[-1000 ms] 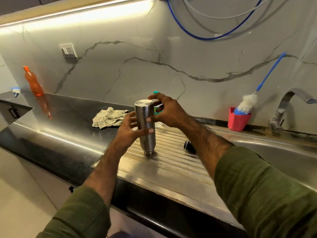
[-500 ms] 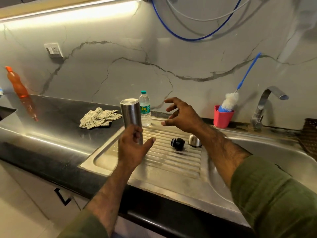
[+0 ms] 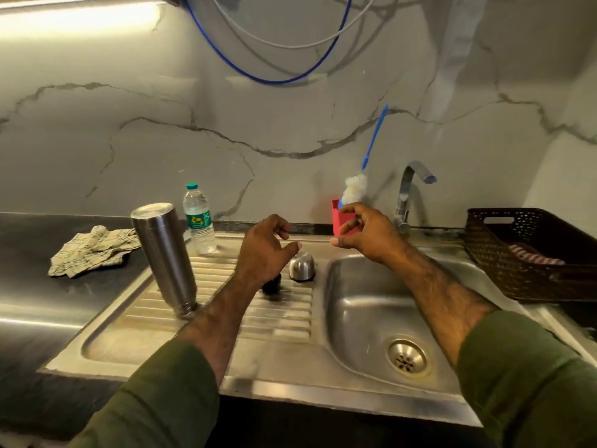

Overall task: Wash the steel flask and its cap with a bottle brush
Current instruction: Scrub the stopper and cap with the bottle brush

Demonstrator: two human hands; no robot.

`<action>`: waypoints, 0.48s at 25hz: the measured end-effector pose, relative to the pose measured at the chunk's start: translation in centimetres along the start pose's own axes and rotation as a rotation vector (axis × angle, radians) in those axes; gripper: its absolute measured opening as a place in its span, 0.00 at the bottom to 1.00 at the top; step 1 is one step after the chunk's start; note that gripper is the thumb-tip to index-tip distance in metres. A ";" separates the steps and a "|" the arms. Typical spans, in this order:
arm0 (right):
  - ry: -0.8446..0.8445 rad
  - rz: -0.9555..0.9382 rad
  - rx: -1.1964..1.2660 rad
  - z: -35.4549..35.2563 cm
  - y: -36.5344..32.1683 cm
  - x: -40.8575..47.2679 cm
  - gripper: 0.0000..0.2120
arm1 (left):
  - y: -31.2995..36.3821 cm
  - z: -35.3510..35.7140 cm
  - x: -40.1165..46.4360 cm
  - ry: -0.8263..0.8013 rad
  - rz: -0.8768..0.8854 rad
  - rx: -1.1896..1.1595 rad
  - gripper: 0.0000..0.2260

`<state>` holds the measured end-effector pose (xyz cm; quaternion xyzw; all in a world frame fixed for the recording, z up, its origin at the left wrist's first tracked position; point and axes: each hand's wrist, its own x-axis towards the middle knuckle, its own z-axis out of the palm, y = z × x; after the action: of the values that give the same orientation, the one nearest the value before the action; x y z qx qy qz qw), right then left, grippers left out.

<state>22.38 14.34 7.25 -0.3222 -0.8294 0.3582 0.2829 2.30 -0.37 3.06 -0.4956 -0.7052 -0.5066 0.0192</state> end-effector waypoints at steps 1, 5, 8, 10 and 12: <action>0.014 0.006 -0.025 -0.5 0.6 0.3 0.35 | 0.0 0.1 1.1 -0.071 -0.013 0.050 0.15; 0.043 0.044 -0.051 -1.7 1.8 1.7 0.34 | -0.5 -1.8 4.4 -0.508 -0.022 0.405 0.15; 0.050 0.051 -0.046 -1.8 1.8 2.7 0.33 | 0.1 -3.5 5.5 -0.802 -0.050 0.551 0.20; 0.052 0.050 -0.027 -1.3 1.7 3.3 0.32 | 0.6 -3.8 5.7 -0.985 -0.064 0.684 0.26; 0.045 0.048 -0.008 -0.7 1.4 3.5 0.30 | 0.5 -3.4 5.6 -1.091 -0.072 0.791 0.32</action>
<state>21.09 17.96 7.43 -0.3512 -0.8162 0.3542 0.2916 -1.79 0.94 7.99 -0.6124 -0.7623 0.1123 -0.1765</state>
